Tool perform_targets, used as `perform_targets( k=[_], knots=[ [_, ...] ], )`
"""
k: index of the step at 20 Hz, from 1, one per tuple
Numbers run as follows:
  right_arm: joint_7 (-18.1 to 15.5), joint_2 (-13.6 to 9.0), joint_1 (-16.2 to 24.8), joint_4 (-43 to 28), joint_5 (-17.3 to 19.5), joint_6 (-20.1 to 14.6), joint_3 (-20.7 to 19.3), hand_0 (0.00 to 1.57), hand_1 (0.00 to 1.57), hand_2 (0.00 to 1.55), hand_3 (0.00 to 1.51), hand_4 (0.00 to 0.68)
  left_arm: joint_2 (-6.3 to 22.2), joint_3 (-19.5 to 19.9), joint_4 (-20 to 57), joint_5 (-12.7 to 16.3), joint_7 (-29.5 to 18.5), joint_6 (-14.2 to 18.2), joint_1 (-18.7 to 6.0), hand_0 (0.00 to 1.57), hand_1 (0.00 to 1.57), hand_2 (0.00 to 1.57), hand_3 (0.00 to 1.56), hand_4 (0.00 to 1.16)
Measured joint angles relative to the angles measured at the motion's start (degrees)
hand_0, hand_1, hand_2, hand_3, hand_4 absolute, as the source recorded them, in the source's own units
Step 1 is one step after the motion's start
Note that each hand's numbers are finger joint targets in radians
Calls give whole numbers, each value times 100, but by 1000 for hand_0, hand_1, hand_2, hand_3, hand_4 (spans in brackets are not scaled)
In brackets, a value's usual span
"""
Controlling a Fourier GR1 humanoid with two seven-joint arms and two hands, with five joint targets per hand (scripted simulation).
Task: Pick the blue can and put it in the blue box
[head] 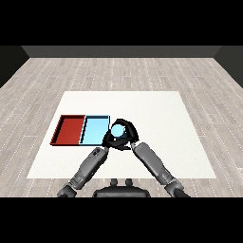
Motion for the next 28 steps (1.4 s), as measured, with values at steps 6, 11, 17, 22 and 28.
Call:
perform_targets(
  k=[6, 11, 17, 22, 28],
  knots=[
    [-200, -30, 15, 100, -241, -72, 193, 1490, 1490, 1460, 1408, 571, 56, -155, 68, -146, 297, 435, -144, 0, 0, 0, 0, 0],
    [-171, -109, -87, 103, -254, -27, 103, 1476, 1476, 1457, 1399, 559, 146, -310, 185, -461, 682, 815, -457, 0, 0, 0, 0, 0],
    [-178, -163, -32, -4, -305, -12, 126, 1483, 1483, 1461, 1408, 587, 190, -514, 124, -321, 571, 1270, -429, 776, 776, 789, 205, 641],
    [-120, -175, -66, -55, -338, -44, 163, 1470, 1470, 1453, 1403, 584, 184, -629, 288, -235, 340, 1408, -495, 701, 701, 745, 340, 651],
    [-89, -129, -53, -94, -439, -21, 66, 1338, 1338, 1375, 1317, 471, 133, -614, 271, 173, 106, 1600, -477, 1571, 1571, 1569, 1475, 676]
  ],
)
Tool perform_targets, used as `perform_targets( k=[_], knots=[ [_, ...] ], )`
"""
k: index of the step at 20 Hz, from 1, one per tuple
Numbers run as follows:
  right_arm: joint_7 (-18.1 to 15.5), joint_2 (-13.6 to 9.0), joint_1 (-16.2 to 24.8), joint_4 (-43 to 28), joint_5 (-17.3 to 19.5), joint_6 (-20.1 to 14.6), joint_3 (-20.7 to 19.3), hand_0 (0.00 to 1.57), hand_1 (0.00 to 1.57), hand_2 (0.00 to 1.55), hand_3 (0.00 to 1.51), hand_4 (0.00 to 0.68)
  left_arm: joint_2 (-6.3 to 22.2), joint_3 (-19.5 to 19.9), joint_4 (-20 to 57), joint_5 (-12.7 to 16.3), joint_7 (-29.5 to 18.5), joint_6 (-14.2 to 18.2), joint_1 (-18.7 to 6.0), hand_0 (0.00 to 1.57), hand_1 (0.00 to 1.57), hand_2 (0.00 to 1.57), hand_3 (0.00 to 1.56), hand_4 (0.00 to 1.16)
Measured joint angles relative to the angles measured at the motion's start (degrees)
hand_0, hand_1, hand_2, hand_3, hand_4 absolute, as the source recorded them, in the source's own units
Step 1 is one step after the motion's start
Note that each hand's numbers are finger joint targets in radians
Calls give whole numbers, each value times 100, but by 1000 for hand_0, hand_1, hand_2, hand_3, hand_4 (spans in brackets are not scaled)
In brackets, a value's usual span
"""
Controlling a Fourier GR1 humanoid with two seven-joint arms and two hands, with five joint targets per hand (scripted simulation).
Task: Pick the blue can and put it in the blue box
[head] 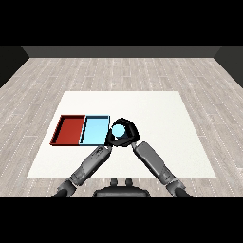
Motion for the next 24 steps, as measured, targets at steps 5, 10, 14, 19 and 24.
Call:
perform_targets(
  k=[5, 10, 14, 19, 24],
  knots=[
    [231, 28, 81, -104, 21, 65, -120, 0, 0, 0, 0, 0, -77, 27, 275, 305, -805, 245, -117, 1571, 1571, 1552, 1468, 1044],
    [453, 68, 173, -250, 207, 144, -188, 0, 0, 0, 0, 0, -83, 0, 272, 407, -1053, 375, -134, 1571, 1571, 1549, 1473, 1097],
    [263, 96, 194, -166, 266, -104, -125, 0, 0, 0, 0, 0, -97, 66, 426, 498, -1322, 318, -212, 1571, 1571, 1567, 1460, 1142],
    [212, 34, 433, -405, 246, 76, -498, 0, 0, 0, 0, 0, -108, 121, 416, 249, -1337, 522, -241, 1571, 1571, 1571, 1478, 1140],
    [164, -108, 573, -699, -43, 610, -942, 0, 0, 0, 0, 0, -33, 326, 334, -1, -1354, 456, -69, 1571, 1571, 1571, 1474, 1135]
  ],
)
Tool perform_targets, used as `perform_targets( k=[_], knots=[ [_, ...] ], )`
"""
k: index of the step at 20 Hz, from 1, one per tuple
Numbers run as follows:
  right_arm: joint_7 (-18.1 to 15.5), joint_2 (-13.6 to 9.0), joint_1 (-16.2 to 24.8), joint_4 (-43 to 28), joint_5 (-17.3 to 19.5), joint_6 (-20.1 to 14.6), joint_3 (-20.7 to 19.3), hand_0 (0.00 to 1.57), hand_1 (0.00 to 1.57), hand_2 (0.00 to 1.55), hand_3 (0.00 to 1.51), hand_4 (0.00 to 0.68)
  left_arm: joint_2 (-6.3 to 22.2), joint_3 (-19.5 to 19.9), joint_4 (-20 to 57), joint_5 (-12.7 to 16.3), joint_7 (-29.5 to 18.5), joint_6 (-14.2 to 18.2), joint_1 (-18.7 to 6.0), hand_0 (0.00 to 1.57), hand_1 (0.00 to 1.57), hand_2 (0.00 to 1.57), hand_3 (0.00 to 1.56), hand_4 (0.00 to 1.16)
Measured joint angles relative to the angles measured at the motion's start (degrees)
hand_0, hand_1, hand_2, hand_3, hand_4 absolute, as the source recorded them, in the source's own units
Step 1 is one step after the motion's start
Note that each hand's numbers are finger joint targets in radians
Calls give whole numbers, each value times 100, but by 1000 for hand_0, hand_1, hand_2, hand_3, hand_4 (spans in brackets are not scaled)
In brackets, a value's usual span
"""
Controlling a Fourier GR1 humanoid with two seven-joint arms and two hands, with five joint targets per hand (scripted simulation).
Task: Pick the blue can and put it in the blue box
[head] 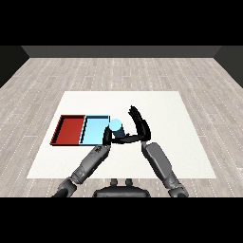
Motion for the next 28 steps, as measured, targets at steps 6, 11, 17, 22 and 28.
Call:
perform_targets(
  k=[6, 11, 17, 22, 28],
  knots=[
    [31, -358, 559, -877, -153, 335, -317, 0, 0, 0, 0, 0, 308, 428, 126, -230, 71, -124, -30, 1571, 1571, 1562, 1473, 1148],
    [-96, -606, 1065, -1452, -311, 417, -696, 0, 0, 0, 0, 0, 755, 895, 514, -321, 407, -36, -367, 1534, 1534, 1545, 1479, 1131],
    [-190, -738, 1401, -1619, -499, 540, -1056, 0, 0, 0, 0, 0, 1348, 1271, 1401, -448, 979, -159, -719, 1571, 1571, 1553, 1474, 1075],
    [-324, -667, 1394, -1411, -648, 690, -1223, 0, 0, 0, 0, 0, 1382, 1454, 2712, -625, 1050, -402, -1156, 1571, 1571, 1560, 1486, 1049],
    [-411, -588, 1287, -1014, -748, 807, -1368, 0, 0, 0, 0, 0, 1194, 1518, 4267, -904, 1200, -578, -1786, 1571, 1571, 1570, 1465, 981]
  ],
)
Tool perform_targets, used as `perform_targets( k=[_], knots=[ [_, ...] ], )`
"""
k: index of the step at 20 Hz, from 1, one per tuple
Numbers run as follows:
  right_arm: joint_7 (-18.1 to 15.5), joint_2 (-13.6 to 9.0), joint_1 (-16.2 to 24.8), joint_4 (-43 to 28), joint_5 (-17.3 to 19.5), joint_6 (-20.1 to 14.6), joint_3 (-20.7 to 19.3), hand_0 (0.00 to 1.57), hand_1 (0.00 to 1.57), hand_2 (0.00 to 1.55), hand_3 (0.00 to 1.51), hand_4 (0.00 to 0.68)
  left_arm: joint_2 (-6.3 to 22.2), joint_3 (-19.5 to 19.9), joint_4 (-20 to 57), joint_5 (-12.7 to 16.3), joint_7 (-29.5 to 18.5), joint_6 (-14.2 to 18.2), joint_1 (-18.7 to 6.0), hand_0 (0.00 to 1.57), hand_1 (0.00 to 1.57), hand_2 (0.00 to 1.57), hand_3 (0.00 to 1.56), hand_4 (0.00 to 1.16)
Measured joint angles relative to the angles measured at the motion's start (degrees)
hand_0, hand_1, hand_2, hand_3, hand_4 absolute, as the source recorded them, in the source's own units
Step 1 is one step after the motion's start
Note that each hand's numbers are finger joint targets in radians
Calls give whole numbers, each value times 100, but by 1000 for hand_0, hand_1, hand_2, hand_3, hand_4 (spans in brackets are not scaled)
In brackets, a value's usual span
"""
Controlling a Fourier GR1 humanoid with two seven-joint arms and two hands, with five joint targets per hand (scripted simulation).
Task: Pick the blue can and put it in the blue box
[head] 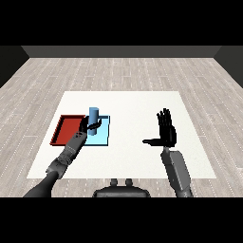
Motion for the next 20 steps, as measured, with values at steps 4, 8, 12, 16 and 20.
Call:
perform_targets(
  k=[4, 8, 12, 16, 20],
  knots=[
    [-106, 0, -32, 304, 11, 40, -121, 0, 0, 0, 0, 0, -202, 191, 662, 39, -14, 4, -104, 1221, 1221, 1185, 1133, 920],
    [-141, -20, -182, 538, -87, 117, -292, 0, 0, 0, 0, 0, -288, 478, 1020, 222, -93, -29, -29, 1093, 1093, 1089, 958, 510],
    [-115, -41, -103, 437, -215, 247, -362, 0, 0, 0, 0, 0, -298, 505, 1343, 165, 238, -125, -201, 0, 0, 0, 0, 0],
    [-120, -103, -19, 339, -248, 357, -421, 0, 0, 0, 0, 0, -331, 394, 1518, -20, 419, 217, -287, 0, 0, 0, 0, 0],
    [-185, -46, -40, 300, -138, 340, -377, 0, 0, 0, 0, 0, -381, 491, 1438, 8, 336, 614, -298, 0, 0, 0, 0, 0]
  ],
)
